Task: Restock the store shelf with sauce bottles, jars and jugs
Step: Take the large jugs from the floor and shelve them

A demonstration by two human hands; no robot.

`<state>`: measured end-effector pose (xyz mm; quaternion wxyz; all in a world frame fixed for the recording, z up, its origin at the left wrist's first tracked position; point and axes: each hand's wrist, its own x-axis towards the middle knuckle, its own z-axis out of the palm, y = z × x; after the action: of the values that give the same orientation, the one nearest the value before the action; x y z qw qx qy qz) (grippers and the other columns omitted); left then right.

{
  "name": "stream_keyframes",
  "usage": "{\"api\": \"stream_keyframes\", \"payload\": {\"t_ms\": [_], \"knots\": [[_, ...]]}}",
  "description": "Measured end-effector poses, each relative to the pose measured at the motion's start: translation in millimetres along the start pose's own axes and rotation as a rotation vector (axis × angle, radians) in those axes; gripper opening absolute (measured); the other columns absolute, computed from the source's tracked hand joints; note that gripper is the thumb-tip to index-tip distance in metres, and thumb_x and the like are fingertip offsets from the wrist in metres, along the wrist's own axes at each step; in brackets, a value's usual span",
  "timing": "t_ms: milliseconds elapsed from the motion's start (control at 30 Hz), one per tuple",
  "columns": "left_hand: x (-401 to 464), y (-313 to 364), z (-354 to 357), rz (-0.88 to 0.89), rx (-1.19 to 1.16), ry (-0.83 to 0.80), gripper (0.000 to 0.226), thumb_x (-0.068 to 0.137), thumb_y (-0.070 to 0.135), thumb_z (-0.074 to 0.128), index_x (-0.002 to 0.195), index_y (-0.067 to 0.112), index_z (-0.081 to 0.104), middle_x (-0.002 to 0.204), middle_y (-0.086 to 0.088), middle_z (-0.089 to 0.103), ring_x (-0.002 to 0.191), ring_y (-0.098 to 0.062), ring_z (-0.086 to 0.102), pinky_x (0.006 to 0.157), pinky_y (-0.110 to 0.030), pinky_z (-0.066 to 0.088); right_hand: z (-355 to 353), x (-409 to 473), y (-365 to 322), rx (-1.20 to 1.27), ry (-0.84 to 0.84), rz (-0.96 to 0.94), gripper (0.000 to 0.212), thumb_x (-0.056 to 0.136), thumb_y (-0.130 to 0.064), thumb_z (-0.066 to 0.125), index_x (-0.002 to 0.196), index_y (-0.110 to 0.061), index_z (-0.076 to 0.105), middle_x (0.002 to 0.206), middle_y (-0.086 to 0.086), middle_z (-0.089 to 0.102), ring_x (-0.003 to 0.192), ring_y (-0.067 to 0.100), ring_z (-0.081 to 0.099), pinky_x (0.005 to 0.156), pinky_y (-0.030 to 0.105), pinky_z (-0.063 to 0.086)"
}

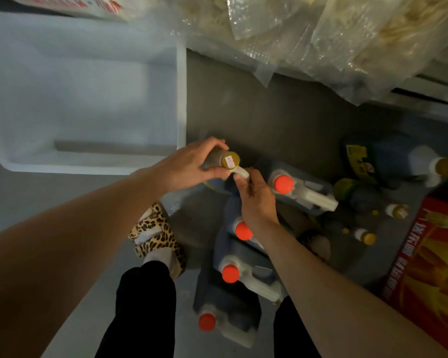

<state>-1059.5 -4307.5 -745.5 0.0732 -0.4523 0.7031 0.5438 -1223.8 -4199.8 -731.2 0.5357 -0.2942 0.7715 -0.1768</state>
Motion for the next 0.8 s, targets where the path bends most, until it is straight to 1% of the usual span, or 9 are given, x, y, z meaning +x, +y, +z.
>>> {"api": "stream_keyframes", "payload": {"t_ms": [67, 133, 200, 233, 333, 467, 567, 733, 800], "knots": [[1, 0, -8, -0.041, 0.001, 0.016, 0.058, 0.083, 0.062, 0.061, 0.129, 0.033, 0.044, 0.130, 0.006, 0.057, 0.117, -0.016, 0.056, 0.097, -0.038, 0.047, 2, 8, -9, -0.070, 0.026, -0.058, 0.033, 0.103, -0.034, 0.054, 0.129, -0.015, 0.059, 0.122, 0.008, 0.068, 0.112, 0.024, 0.060, 0.092, 0.027, 0.042], [-3, 1, -14, -0.071, -0.046, 0.046, 0.049, 0.091, 0.050, 0.061, 0.131, 0.026, 0.046, 0.123, 0.005, 0.059, 0.111, -0.015, 0.058, 0.090, -0.030, 0.043, 0, 17, -22, -0.169, 0.011, -0.090, 0.041, 0.102, -0.037, 0.054, 0.134, -0.012, 0.059, 0.131, 0.011, 0.065, 0.123, 0.028, 0.057, 0.097, 0.029, 0.040], [-10, 5, -22, -0.109, -0.102, 0.079, 0.046, 0.095, 0.047, 0.056, 0.132, 0.022, 0.046, 0.120, 0.004, 0.058, 0.109, -0.014, 0.056, 0.088, -0.027, 0.037, -4, 22, -35, -0.246, -0.007, -0.115, 0.036, 0.101, -0.040, 0.054, 0.122, -0.013, 0.064, 0.119, 0.012, 0.070, 0.113, 0.032, 0.061, 0.081, 0.031, 0.038], [-14, 8, -25, -0.124, -0.130, 0.097, 0.044, 0.096, 0.047, 0.054, 0.133, 0.023, 0.046, 0.122, 0.004, 0.058, 0.110, -0.014, 0.055, 0.089, -0.027, 0.036, -6, 22, -42, -0.271, -0.009, -0.129, 0.033, 0.102, -0.040, 0.053, 0.113, -0.012, 0.066, 0.111, 0.012, 0.071, 0.106, 0.032, 0.061, 0.072, 0.028, 0.032], [-30, 20, -37, -0.151, -0.193, 0.163, 0.039, 0.099, 0.045, 0.050, 0.131, 0.024, 0.048, 0.123, 0.005, 0.058, 0.110, -0.012, 0.052, 0.089, -0.027, 0.034, -14, 14, -66, -0.272, -0.007, -0.189, 0.029, 0.101, -0.041, 0.054, 0.093, -0.014, 0.063, 0.097, 0.013, 0.069, 0.092, 0.030, 0.059, 0.066, 0.024, 0.025], [-57, 55, -56, -0.158, -0.240, 0.273, 0.034, 0.098, 0.042, 0.052, 0.124, 0.018, 0.051, 0.116, 0.002, 0.061, 0.105, -0.014, 0.054, 0.085, -0.027, 0.034, -34, -11, -105, -0.288, -0.048, -0.218, 0.029, 0.101, -0.042, 0.053, 0.083, -0.019, 0.053, 0.085, 0.007, 0.059, 0.081, 0.024, 0.050, 0.069, 0.028, 0.030], [-85, 93, -72, -0.155, -0.259, 0.337, 0.026, 0.098, 0.044, 0.052, 0.110, 0.021, 0.051, 0.107, -0.003, 0.064, 0.101, -0.019, 0.058, 0.078, -0.030, 0.039, -57, -40, -138, -0.279, -0.054, -0.236, 0.034, 0.100, -0.044, 0.055, 0.074, -0.023, 0.050, 0.079, 0.002, 0.054, 0.077, 0.023, 0.048, 0.068, 0.030, 0.032], [-138, 186, -110, -0.164, -0.326, 0.393, 0.033, 0.093, 0.059, 0.052, 0.099, 0.027, 0.053, 0.101, 0.000, 0.063, 0.096, -0.020, 0.058, 0.076, -0.031, 0.040, -111, -108, -201, -0.196, -0.008, -0.261, 0.029, 0.097, -0.047, 0.058, 0.081, -0.023, 0.059, 0.082, -0.001, 0.060, 0.081, 0.022, 0.056, 0.070, 0.030, 0.038], [-157, 228, -126, -0.153, -0.321, 0.430, 0.033, 0.088, 0.066, 0.053, 0.091, 0.033, 0.053, 0.095, 0.004, 0.064, 0.093, -0.018, 0.059, 0.076, -0.033, 0.039, -137, -138, -224, -0.119, 0.031, -0.262, 0.029, 0.096, -0.048, 0.059, 0.085, -0.022, 0.064, 0.088, 0.000, 0.067, 0.086, 0.022, 0.062, 0.075, 0.036, 0.048]]}}
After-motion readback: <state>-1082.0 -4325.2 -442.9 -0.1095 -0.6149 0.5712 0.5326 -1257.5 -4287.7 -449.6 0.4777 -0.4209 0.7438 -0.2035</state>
